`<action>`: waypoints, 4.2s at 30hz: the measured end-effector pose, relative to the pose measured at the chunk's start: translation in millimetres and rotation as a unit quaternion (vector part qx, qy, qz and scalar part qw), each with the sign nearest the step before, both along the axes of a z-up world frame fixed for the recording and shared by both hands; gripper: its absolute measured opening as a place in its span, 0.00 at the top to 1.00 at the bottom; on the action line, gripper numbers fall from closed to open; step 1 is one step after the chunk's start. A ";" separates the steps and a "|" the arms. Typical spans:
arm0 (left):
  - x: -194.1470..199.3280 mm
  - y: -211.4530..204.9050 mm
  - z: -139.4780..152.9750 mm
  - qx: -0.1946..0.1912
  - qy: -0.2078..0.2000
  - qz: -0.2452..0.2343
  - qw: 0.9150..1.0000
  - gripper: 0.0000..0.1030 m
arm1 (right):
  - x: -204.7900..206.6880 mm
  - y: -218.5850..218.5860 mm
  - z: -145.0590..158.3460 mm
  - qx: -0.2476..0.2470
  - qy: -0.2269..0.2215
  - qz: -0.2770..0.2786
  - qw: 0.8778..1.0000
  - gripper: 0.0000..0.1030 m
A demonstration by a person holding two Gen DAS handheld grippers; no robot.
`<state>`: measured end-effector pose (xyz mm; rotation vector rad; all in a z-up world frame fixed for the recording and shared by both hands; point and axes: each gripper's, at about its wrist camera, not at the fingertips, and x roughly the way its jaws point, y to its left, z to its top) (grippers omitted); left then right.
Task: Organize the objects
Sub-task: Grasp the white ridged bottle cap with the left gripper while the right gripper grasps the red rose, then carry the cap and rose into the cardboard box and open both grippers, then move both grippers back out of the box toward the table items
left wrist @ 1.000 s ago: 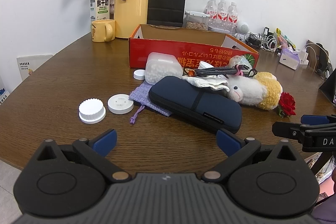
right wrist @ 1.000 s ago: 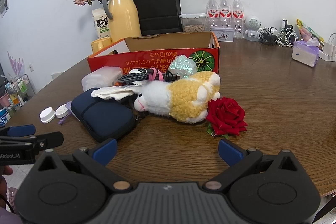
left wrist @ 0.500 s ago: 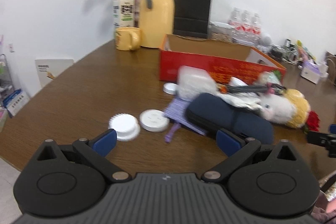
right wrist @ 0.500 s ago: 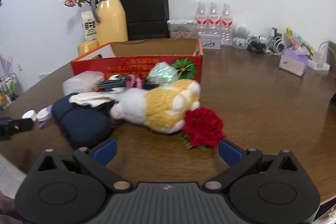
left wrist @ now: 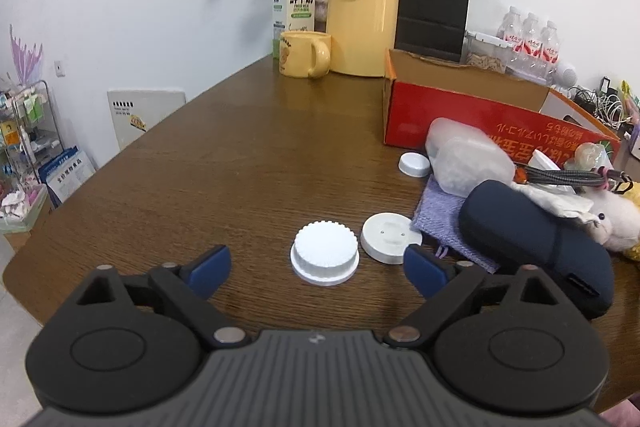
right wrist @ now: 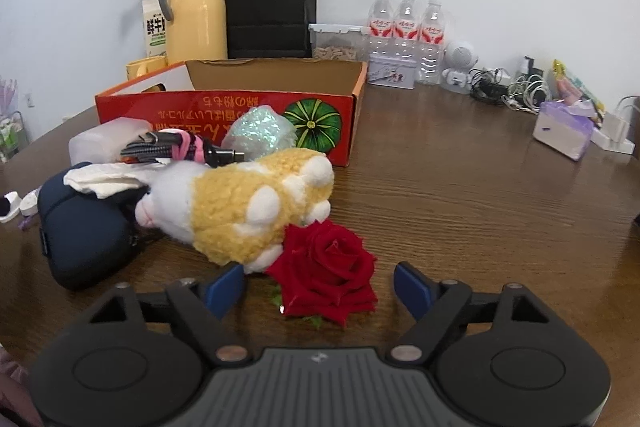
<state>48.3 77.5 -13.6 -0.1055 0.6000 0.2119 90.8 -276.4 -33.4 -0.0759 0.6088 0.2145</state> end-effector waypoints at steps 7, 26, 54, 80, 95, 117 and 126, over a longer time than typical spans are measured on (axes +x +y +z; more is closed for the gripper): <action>9.6 6.9 -6.1 -0.008 0.000 -0.006 1.000 0.37 | 5.3 -1.1 -4.2 0.008 0.003 0.017 1.000 0.34; -2.6 13.3 16.9 -0.013 -0.051 -0.012 0.999 0.60 | -12.2 -8.2 3.5 0.015 -0.034 0.022 0.999 0.58; 197.7 -90.5 80.5 -0.022 -0.120 -0.100 0.987 0.60 | 172.2 78.6 59.9 0.038 -0.075 0.070 0.994 0.58; 203.0 -103.9 57.0 0.013 -0.127 -0.068 0.989 0.00 | 176.5 84.3 46.3 0.023 -0.069 0.041 0.997 0.00; 142.0 -88.4 94.0 0.016 -0.169 -0.074 0.983 0.00 | 104.3 70.1 81.3 0.031 -0.126 0.050 0.990 0.00; 36.4 -11.5 36.4 0.026 -0.055 -0.012 0.998 0.00 | 6.4 40.4 39.7 0.025 -0.069 0.027 0.997 0.00; 27.1 -7.1 -2.1 0.030 0.006 -0.034 0.999 0.00 | -2.2 35.1 19.2 0.024 -0.039 0.020 0.999 0.00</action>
